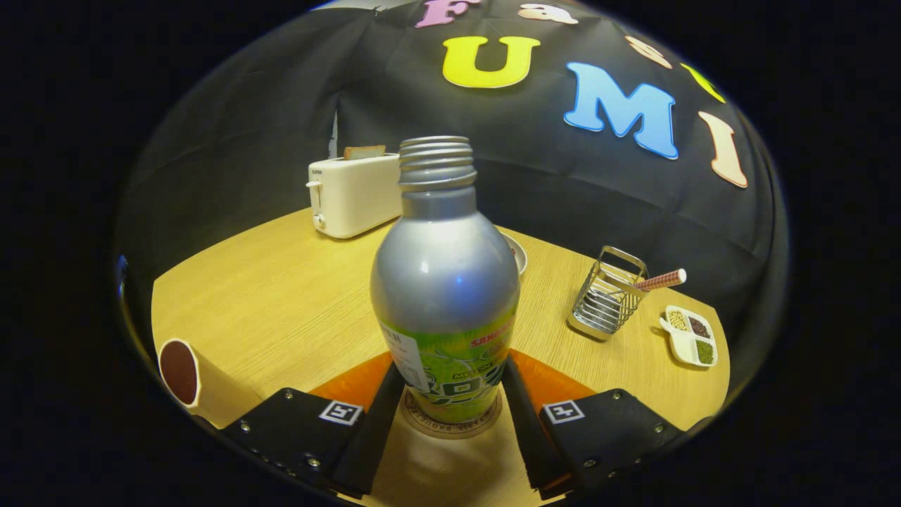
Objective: Take the bottle from table, then pour the juice into the cup, finally place the bottle on the coaster
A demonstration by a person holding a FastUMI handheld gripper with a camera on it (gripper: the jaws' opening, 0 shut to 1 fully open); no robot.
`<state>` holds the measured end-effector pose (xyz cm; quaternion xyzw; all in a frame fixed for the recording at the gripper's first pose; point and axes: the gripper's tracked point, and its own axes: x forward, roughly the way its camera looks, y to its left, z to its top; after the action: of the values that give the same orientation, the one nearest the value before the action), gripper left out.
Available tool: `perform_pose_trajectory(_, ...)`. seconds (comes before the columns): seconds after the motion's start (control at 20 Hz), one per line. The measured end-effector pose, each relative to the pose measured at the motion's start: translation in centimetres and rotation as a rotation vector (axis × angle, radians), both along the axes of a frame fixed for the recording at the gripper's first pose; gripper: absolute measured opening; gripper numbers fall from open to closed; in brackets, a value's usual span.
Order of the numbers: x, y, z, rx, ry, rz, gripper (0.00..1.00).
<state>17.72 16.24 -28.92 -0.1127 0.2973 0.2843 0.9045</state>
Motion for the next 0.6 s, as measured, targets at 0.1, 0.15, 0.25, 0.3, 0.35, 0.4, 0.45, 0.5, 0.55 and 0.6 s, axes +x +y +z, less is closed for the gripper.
perform_pose_trajectory(0.1,0.27,0.06,-0.36,0.018,0.010,-0.011,0.79)
perform_pose_trajectory(0.15,0.23,-0.03,-0.35,0.026,0.016,-0.015,0.80)
perform_pose_trajectory(0.25,0.31,-0.21,-0.70,0.031,0.023,-0.025,0.79)
perform_pose_trajectory(0.3,0.30,-0.36,-0.79,0.031,0.027,-0.029,0.80)
perform_pose_trajectory(0.35,0.39,-0.30,-0.78,0.040,0.026,-0.035,0.81)
perform_pose_trajectory(0.4,0.34,-0.35,-0.81,0.043,0.031,-0.040,0.80)
perform_pose_trajectory(0.45,0.27,-0.43,-0.88,0.043,0.033,-0.042,0.80)
perform_pose_trajectory(0.5,0.21,-0.56,-0.86,0.042,0.036,-0.044,0.81)
perform_pose_trajectory(0.55,0.11,-0.61,-0.82,0.046,0.037,-0.048,0.82)
perform_pose_trajectory(0.6,-0.02,-0.68,-0.71,0.047,0.042,-0.051,0.87)
